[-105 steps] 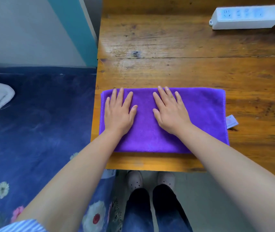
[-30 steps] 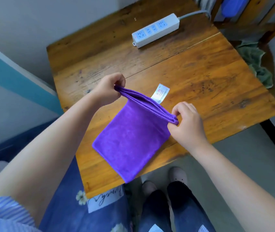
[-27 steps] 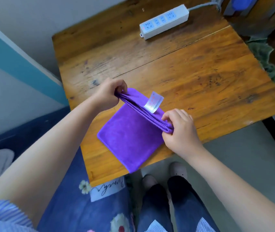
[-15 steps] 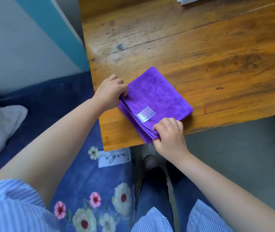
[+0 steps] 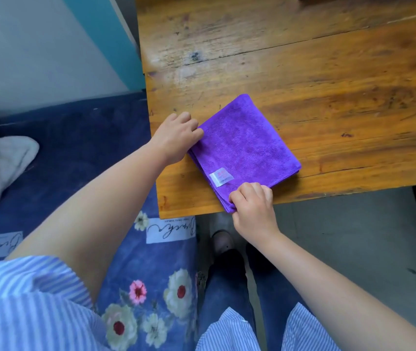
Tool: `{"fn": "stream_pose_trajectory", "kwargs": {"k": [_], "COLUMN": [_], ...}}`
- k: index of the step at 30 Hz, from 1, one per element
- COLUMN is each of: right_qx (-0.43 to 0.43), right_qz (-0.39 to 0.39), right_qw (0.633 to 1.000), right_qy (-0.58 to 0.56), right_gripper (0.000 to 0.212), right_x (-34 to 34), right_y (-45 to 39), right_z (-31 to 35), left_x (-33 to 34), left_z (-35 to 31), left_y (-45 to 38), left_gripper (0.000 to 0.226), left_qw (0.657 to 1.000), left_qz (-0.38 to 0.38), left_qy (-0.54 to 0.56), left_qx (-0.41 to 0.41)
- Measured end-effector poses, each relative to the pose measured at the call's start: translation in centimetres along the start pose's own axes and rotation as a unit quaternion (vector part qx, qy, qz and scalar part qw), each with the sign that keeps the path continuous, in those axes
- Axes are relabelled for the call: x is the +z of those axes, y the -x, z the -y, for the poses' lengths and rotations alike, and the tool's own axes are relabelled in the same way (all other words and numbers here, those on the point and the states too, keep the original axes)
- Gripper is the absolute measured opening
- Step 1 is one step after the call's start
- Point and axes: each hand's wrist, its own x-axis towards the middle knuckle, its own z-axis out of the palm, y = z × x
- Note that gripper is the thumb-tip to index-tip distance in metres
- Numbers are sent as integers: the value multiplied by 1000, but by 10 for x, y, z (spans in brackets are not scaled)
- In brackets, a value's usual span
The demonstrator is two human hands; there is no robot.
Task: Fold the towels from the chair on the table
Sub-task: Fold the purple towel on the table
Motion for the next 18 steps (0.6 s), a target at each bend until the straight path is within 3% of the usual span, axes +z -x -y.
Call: {"fn": "stream_pose_trajectory", "kwargs": {"k": [5, 10, 12, 15, 18], "right_qx": [-29, -63, -52, -32, -24], "right_qz": [8, 11, -21, -50, 43], "right_qw": [1000, 995, 995, 998, 999], "right_qy": [0, -79, -82, -30, 4], "right_gripper": [16, 32, 34, 33, 39], "right_x": [7, -5, -17, -31, -30], "right_y": [7, 18, 6, -36, -82], "right_z": [-3, -20, -33, -51, -61], "left_x": [9, 21, 18, 12, 4], "left_z": [-5, -16, -29, -63, -96], "left_y": [7, 29, 41, 51, 56], "left_gripper": [31, 38, 35, 25, 30], "left_qw": [1000, 993, 979, 951, 933], "left_qz": [8, 15, -60, -224, -219], "left_qy": [-16, 65, 145, 180, 241], "left_qx": [-16, -97, -132, -112, -154]}}
